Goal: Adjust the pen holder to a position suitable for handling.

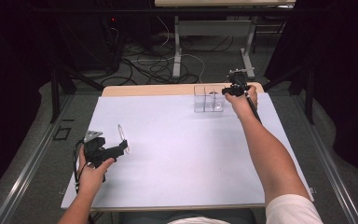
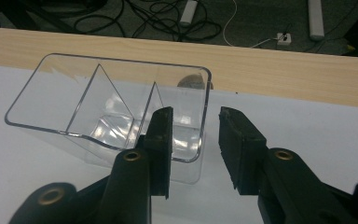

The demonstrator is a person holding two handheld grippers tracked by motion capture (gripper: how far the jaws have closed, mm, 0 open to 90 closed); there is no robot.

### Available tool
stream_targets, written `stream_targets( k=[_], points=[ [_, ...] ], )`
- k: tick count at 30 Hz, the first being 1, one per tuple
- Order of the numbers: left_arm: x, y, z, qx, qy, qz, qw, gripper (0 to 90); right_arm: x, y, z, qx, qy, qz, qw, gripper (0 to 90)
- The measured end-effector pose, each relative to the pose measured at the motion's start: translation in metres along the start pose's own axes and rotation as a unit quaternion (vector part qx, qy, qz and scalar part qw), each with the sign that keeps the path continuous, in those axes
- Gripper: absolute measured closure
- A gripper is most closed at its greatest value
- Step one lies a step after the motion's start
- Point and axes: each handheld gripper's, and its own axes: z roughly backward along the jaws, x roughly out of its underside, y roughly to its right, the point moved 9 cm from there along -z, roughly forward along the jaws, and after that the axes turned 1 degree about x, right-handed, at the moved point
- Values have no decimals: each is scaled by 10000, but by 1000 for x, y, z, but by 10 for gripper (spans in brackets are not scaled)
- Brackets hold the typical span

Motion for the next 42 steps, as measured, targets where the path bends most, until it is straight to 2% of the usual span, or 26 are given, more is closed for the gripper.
stream_targets(
  k=[5, 10, 16, 20, 25, 31, 38, 42],
  points=[
    [0, 0, 0, 19, -12, 17, 10000, 34, -1, 3, -2, 54, 32, 19, 10000, 698],
    [1, 0, 1, 16, 4, 38, 10000, 36, -4, 5, -6, 89, 93, -65, 9999, 718],
    [2, -1, 2, 29, -8, 69, 10000, 39, -1, 8, -12, 208, -126, -116, 9996, 723],
    [2, -2, 2, 28, -2, 86, 10000, 42, -1, 5, -16, 196, -141, -100, 9997, 723],
    [2, -3, 3, 16, -9, 107, 9999, 44, 3, 2, -22, 249, -220, 54, 9994, 763],
    [3, -3, 3, 5, -16, 128, 9999, 46, 9, 1, -25, 382, -474, 173, 9980, 826],
    [3, -3, 3, 10, -18, 130, 9999, 49, 9, 2, -22, 462, -580, 18, 9972, 866],
    [2, -3, 3, -12, 32, 162, 9999, 50, 11, 2, -19, 529, -632, -284, 9962, 888]
  ],
)
